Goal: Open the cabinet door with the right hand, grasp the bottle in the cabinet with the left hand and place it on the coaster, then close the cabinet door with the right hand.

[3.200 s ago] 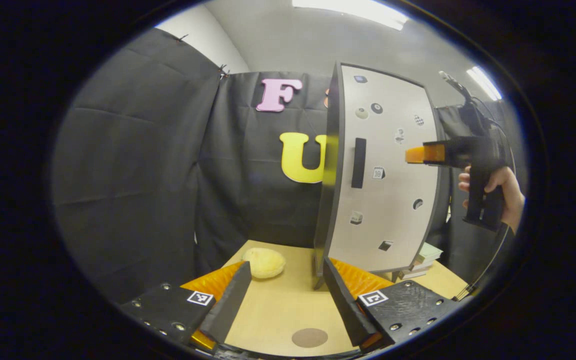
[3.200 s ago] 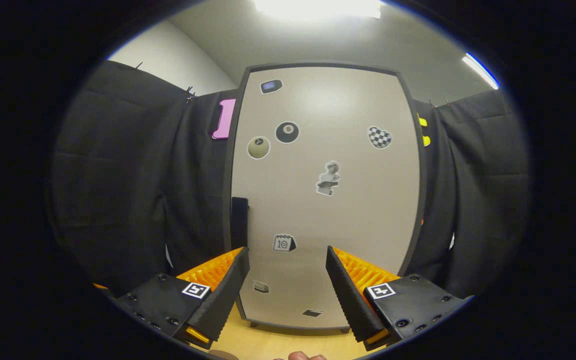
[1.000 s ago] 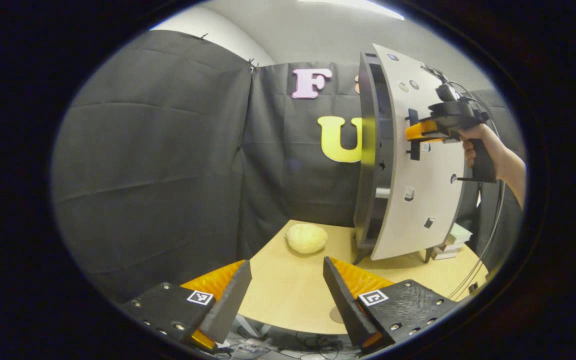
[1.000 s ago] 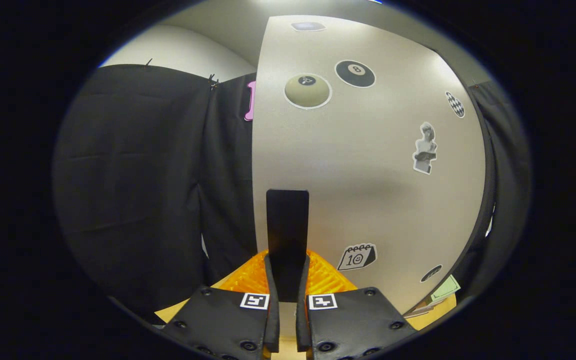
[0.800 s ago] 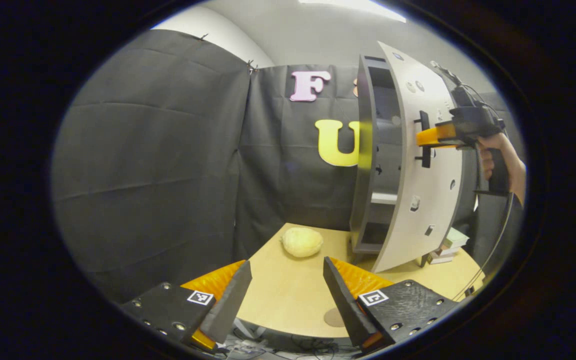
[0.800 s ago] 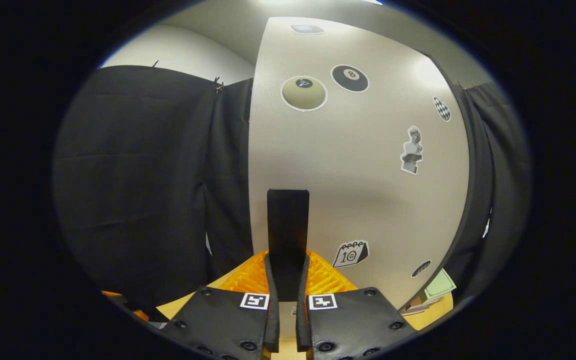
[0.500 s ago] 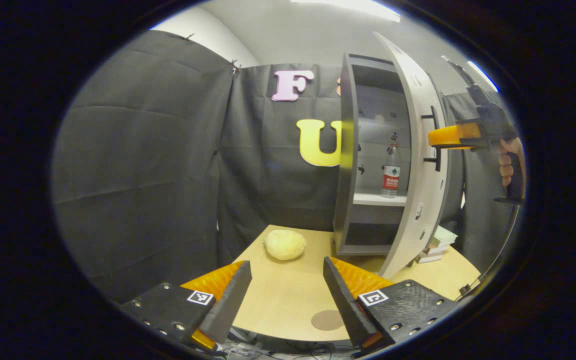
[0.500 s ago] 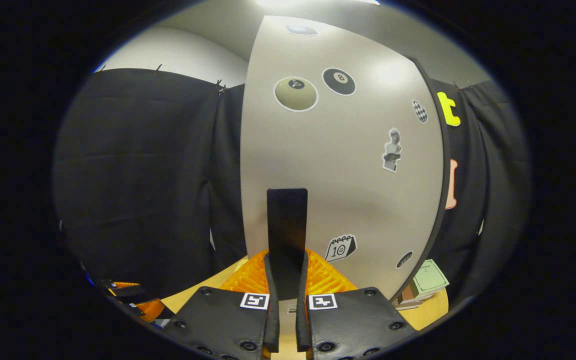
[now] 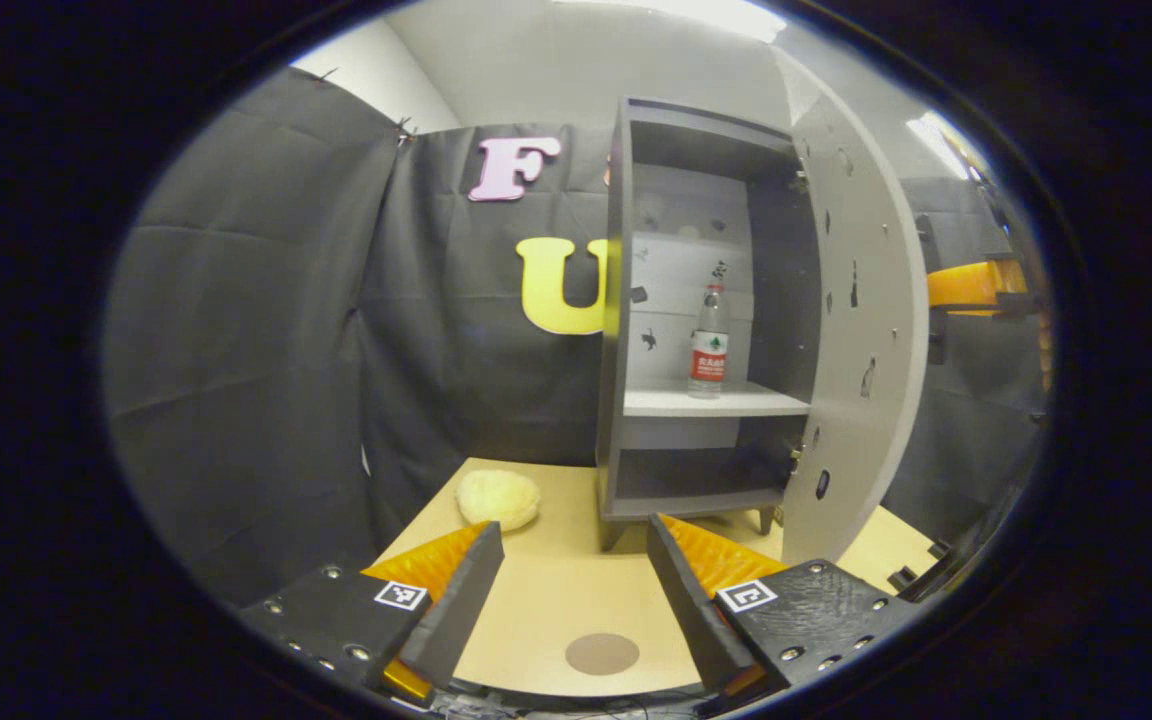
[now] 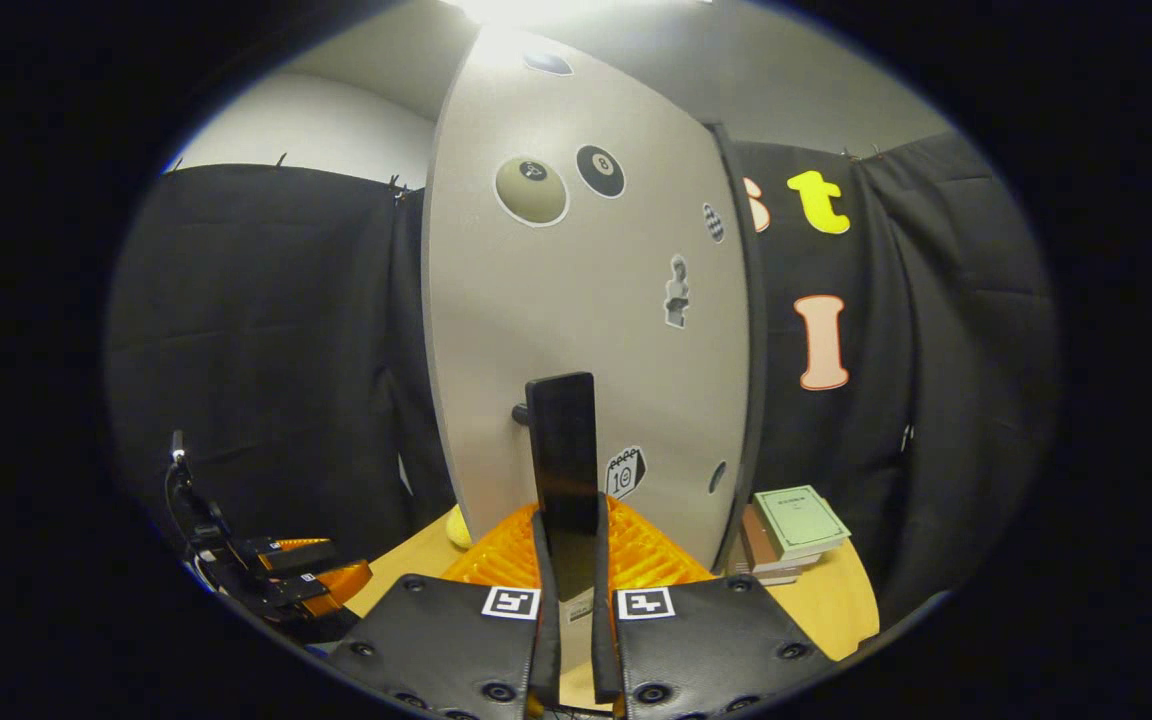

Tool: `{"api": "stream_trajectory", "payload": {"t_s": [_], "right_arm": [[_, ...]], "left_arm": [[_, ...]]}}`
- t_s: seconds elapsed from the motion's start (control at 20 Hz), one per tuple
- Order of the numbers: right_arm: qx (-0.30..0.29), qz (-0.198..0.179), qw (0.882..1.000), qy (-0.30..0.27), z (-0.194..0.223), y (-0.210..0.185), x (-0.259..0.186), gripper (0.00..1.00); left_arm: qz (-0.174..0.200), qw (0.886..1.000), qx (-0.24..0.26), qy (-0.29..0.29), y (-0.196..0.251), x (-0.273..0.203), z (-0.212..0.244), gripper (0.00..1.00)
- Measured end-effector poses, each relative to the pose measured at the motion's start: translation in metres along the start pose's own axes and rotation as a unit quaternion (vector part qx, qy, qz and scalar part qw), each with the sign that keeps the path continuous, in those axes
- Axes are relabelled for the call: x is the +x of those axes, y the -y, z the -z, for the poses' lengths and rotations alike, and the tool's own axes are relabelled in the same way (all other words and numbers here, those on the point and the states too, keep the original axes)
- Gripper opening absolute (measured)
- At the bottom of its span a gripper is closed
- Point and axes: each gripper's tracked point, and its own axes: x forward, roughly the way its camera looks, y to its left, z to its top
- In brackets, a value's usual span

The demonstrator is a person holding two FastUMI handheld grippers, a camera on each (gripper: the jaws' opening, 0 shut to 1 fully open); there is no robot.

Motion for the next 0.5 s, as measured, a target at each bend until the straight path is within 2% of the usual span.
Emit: {"api": "stream_trajectory", "payload": {"t_s": [0.15,0.2,0.25,0.3,0.35,0.4,0.5], "right_arm": [[0.009,0.042,0.999,0.017,-0.002,0.013,0.000,0.13],[0.009,0.059,0.998,0.027,-0.005,0.019,-0.002,0.07],[0.005,0.075,0.997,0.032,-0.006,0.025,-0.001,0.09],[0.003,0.087,0.996,0.033,-0.007,0.033,-0.003,0.09],[0.005,0.099,0.994,0.037,-0.011,0.038,-0.009,0.06],[0.012,0.105,0.994,0.042,-0.008,0.040,-0.007,0.05],[0.034,0.113,0.992,0.055,-0.009,0.044,-0.004,0.05]], "left_arm": [[0.030,0.999,0.013,0.007,0.023,0.008,-0.008,0.87],[0.043,0.999,0.015,0.004,0.034,0.011,-0.008,0.92],[0.054,0.998,0.016,0.001,0.045,0.015,-0.006,0.87],[0.067,0.998,0.014,-0.002,0.057,0.018,-0.007,0.87],[0.081,0.997,0.013,-0.003,0.069,0.019,-0.007,0.87],[0.091,0.996,0.013,-0.003,0.080,0.022,-0.010,0.92],[0.103,0.995,0.019,0.000,0.095,0.027,-0.013,0.89]]}}
